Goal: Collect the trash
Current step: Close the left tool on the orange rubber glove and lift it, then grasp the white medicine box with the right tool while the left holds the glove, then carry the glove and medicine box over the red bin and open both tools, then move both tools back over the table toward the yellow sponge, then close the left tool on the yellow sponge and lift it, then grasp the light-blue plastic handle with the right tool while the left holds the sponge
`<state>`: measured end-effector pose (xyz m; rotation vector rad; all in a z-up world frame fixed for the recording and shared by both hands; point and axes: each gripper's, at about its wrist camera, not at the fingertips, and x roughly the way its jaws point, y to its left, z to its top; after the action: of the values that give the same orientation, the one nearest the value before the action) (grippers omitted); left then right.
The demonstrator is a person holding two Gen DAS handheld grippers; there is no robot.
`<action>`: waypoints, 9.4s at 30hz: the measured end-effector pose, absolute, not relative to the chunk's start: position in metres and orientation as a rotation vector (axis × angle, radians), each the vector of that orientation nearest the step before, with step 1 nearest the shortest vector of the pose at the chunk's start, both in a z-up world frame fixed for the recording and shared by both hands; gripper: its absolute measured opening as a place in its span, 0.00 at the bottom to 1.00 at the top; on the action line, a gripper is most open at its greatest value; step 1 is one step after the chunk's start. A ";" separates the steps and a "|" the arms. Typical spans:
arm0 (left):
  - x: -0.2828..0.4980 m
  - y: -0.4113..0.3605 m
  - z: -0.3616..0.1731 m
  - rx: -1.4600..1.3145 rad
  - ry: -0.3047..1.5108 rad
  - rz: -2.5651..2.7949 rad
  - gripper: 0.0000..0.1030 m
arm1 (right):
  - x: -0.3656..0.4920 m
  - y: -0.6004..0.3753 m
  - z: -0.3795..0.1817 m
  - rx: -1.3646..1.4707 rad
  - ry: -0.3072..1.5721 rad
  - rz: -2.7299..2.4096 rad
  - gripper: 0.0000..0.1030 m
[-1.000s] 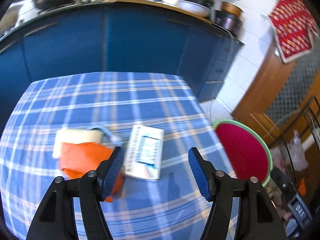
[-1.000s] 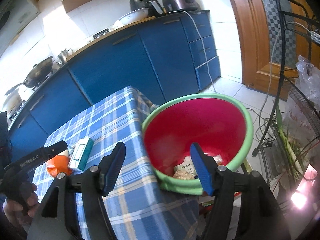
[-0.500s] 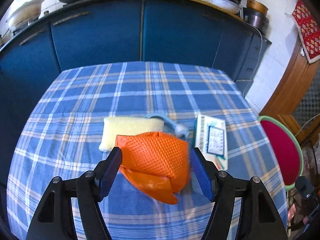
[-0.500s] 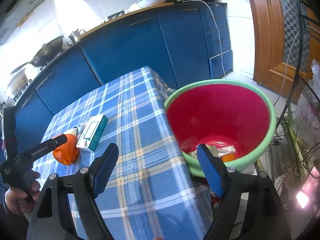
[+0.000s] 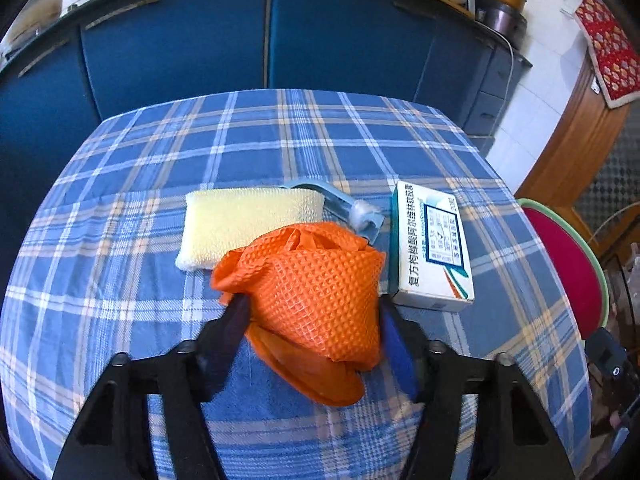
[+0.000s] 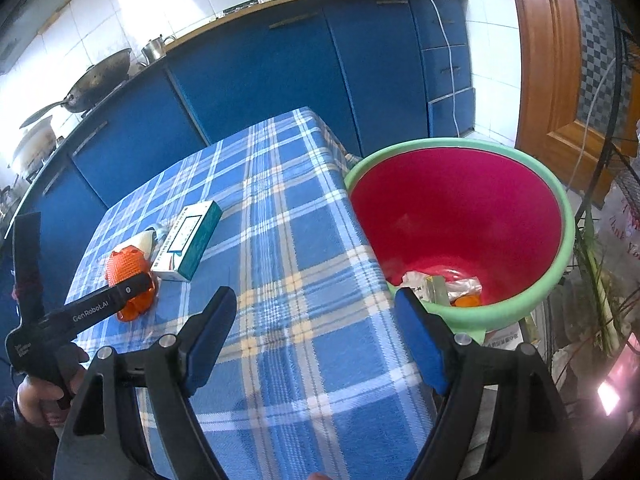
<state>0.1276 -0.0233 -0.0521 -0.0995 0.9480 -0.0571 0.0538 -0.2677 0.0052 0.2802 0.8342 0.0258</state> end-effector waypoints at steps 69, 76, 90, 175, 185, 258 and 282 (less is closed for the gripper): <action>0.104 0.101 -0.051 -0.312 0.853 0.103 0.17 | 0.142 -0.113 -0.019 0.005 0.945 0.103 0.54; 0.097 0.097 -0.039 -0.294 0.819 0.099 0.17 | 0.125 -0.124 -0.009 0.076 0.930 0.137 0.53; 0.085 0.070 -0.015 -0.253 0.780 0.022 0.17 | 0.082 -0.152 0.025 0.136 0.835 0.159 0.53; 0.143 -0.234 -0.009 0.009 0.830 -0.549 0.61 | 0.053 -0.409 -0.011 0.501 0.706 -0.158 0.65; 0.133 -0.212 -0.001 -0.009 0.824 -0.515 0.61 | 0.048 -0.399 0.002 0.462 0.707 -0.160 0.66; 0.178 0.002 -0.054 -0.015 0.946 -0.071 0.81 | 0.058 -0.237 0.002 0.200 0.865 -0.016 0.84; 0.170 0.053 -0.048 -0.152 0.824 -0.019 0.78 | 0.126 -0.166 0.013 0.054 0.890 0.092 0.84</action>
<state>0.1699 0.0529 -0.0476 -0.1522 0.8239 -0.0192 0.1263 -0.1656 0.0127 0.0536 0.8902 0.0922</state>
